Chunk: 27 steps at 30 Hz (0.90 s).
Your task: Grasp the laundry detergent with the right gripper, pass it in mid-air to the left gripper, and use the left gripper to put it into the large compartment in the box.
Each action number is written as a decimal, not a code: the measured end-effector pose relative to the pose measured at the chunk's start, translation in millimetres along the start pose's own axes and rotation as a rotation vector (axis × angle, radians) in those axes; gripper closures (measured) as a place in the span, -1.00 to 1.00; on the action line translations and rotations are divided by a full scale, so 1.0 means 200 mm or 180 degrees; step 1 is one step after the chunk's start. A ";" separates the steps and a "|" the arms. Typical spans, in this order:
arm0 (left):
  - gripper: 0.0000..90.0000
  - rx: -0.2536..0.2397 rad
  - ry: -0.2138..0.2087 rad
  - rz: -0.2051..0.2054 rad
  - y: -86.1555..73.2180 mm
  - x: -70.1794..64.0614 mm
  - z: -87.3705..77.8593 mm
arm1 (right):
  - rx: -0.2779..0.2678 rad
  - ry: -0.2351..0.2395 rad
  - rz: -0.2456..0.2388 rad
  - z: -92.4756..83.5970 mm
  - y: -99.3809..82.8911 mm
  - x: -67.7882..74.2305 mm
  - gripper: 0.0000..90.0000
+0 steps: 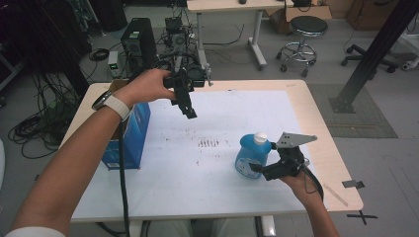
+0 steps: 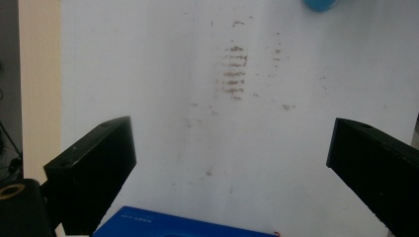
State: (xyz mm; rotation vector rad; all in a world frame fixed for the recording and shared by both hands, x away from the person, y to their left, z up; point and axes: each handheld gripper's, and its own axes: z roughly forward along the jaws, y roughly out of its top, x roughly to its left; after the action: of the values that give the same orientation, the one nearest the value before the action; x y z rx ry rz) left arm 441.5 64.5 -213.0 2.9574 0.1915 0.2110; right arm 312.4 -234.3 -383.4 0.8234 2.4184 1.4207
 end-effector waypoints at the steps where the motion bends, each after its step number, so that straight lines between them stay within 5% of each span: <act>1: -0.88 0.0001 -0.0003 0.0003 0.00 0.00 0.00 | -0.0005 -0.0001 -0.0003 0.00 0.00 0.00 -0.83; 27: -0.88 0.0014 -0.0009 -0.0021 -0.01 0.00 0.01 | -0.0079 0.0052 -0.0017 0.04 -0.01 0.00 -0.50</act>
State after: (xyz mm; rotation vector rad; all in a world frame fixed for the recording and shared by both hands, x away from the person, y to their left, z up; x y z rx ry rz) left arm 441.7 66.4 -215.2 2.9608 0.2016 0.2055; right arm 316.1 -229.5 -390.2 0.8020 2.4079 1.4580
